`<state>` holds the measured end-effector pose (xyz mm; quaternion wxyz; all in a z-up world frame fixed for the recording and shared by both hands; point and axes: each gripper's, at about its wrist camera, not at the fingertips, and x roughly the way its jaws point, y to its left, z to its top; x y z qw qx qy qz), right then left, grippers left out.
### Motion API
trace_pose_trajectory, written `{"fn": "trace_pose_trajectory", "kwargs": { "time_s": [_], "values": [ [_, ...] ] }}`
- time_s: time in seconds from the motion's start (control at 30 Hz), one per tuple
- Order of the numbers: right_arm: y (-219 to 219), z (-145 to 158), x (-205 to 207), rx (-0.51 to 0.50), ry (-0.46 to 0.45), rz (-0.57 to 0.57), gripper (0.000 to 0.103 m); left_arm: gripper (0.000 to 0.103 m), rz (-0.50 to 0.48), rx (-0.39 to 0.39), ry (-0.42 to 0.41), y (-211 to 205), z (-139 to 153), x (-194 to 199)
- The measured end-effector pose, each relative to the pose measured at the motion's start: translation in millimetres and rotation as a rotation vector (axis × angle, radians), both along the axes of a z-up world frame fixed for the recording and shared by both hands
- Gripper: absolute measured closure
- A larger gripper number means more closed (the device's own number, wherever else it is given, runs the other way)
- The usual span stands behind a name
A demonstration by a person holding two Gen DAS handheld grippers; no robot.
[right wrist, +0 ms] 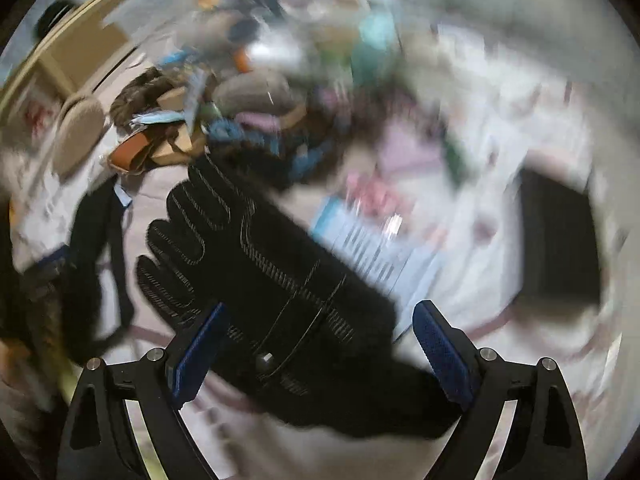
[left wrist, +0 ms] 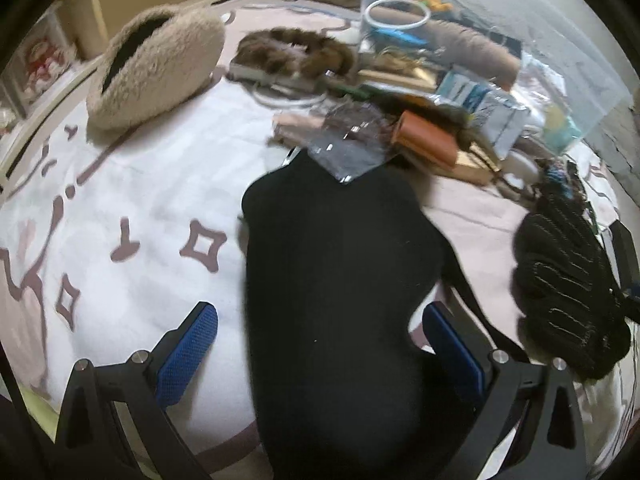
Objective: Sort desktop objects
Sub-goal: 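Lift the black glove with the right gripper while the left gripper holds the bag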
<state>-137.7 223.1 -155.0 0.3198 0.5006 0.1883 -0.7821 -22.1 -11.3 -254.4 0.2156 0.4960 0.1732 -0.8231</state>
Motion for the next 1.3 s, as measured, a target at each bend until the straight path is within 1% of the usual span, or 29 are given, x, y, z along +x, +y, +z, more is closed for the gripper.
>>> {"fn": "trace_pose_trajectory", "kwargs": {
  "time_s": [0.1, 0.17, 0.27, 0.4, 0.5, 0.57, 0.67, 0.9, 1.0, 1.03, 1.1, 1.13, 1.23, 1.3],
  "values": [
    [-9.9, 6.4, 10.2, -0.008, 0.136, 0.129, 0.010, 0.000, 0.003, -0.027, 0.009, 4.0, -4.9, 1.7],
    [-20.5, 2.6, 23.0, 0.015, 0.201, 0.233, 0.009, 0.000, 0.004, -0.037, 0.016, 6.0, -6.5, 3.2],
    [-35.9, -12.1, 47.3, 0.080, 0.273, 0.403, 0.000, 0.000, 0.009, -0.037, 0.016, 6.0, -9.2, 4.4],
    [-44.5, -34.4, 73.4, 0.201, 0.366, 0.574, 0.000, 0.000, 0.009, -0.046, 0.006, 7.6, -10.4, 3.0],
    [-46.2, -44.8, 79.7, 0.266, 0.433, 0.621, 0.000, 0.000, 0.007, -0.065, -0.013, 9.7, -11.8, 0.5],
    [-47.1, -46.7, 75.9, 0.278, 0.465, 0.623, 0.000, 0.000, 0.010, -0.065, -0.019, 8.7, -11.9, 0.4],
    [-45.5, -45.2, 63.3, 0.249, 0.433, 0.608, 0.000, 0.000, 0.017, -0.056, -0.022, 6.2, -11.5, 1.4],
    [-43.5, -44.0, 44.1, 0.170, 0.324, 0.600, 0.000, 0.000, 0.015, -0.048, -0.026, 2.5, -11.8, 2.5],
    [-46.4, -51.0, 37.5, 0.155, 0.273, 0.611, 0.000, 0.000, 0.017, -0.046, -0.027, 2.0, -12.0, 2.5],
    [-48.3, -54.8, 35.8, 0.161, 0.269, 0.614, 0.000, 0.000, 0.017, -0.045, -0.027, 1.9, -12.1, 2.6],
    [-51.7, -62.0, 32.1, 0.182, 0.288, 0.615, 0.000, 0.000, 0.017, -0.045, -0.027, 1.8, -12.4, 2.5],
    [-52.0, -62.5, 29.0, 0.173, 0.279, 0.612, 0.000, 0.000, 0.018, -0.044, -0.026, 1.5, -12.4, 2.6],
    [-50.9, -61.9, 13.7, 0.114, 0.199, 0.571, 0.000, 0.000, 0.020, -0.040, -0.027, 2.3, -13.3, 2.2],
    [-50.1, -60.7, 11.0, 0.091, 0.164, 0.558, 0.000, 0.000, 0.020, -0.036, -0.026, 2.3, -14.1, 1.8]
  ]
}}
